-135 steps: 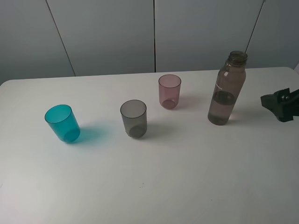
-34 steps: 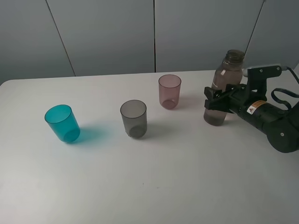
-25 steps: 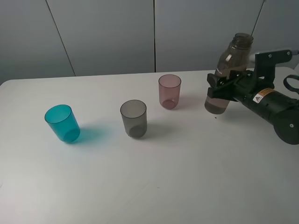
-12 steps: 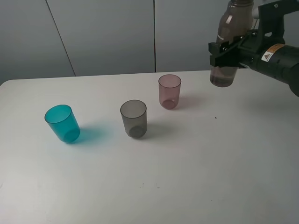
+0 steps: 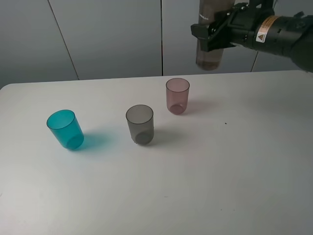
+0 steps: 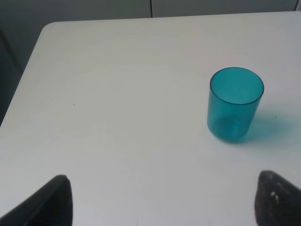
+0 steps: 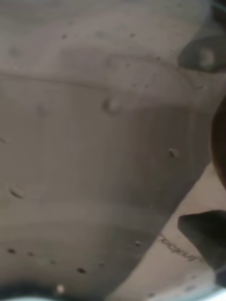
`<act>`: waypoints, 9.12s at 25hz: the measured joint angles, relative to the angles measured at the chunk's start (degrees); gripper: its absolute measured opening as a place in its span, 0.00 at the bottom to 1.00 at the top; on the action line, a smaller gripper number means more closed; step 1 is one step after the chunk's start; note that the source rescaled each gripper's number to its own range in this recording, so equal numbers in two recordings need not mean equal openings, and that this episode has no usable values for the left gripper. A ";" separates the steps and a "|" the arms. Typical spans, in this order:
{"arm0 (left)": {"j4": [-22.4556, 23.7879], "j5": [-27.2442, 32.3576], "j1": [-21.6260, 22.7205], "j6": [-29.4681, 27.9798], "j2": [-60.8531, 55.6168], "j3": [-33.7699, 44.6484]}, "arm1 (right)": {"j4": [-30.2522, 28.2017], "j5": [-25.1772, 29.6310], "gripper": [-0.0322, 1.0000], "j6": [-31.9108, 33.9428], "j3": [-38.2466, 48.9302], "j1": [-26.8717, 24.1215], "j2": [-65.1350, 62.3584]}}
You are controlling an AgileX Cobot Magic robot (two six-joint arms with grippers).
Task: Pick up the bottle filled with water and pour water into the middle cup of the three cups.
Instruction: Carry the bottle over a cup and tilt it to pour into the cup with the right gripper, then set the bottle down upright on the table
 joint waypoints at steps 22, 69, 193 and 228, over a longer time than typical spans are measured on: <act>0.00 0.00 0.00 0.00 0.00 0.00 | -28.74 -2.69 0.03 21.39 -31.84 9.84 24.57; 0.00 0.00 0.00 0.00 0.00 0.00 | -34.07 -10.22 0.03 -23.02 -34.21 9.12 32.00; 0.00 0.00 0.00 -0.11 0.00 0.00 | -34.94 -10.54 0.03 -74.13 -36.45 8.18 36.79; 0.00 0.00 0.00 0.00 0.00 0.00 | -35.29 -11.32 0.03 -80.22 -36.76 8.18 34.34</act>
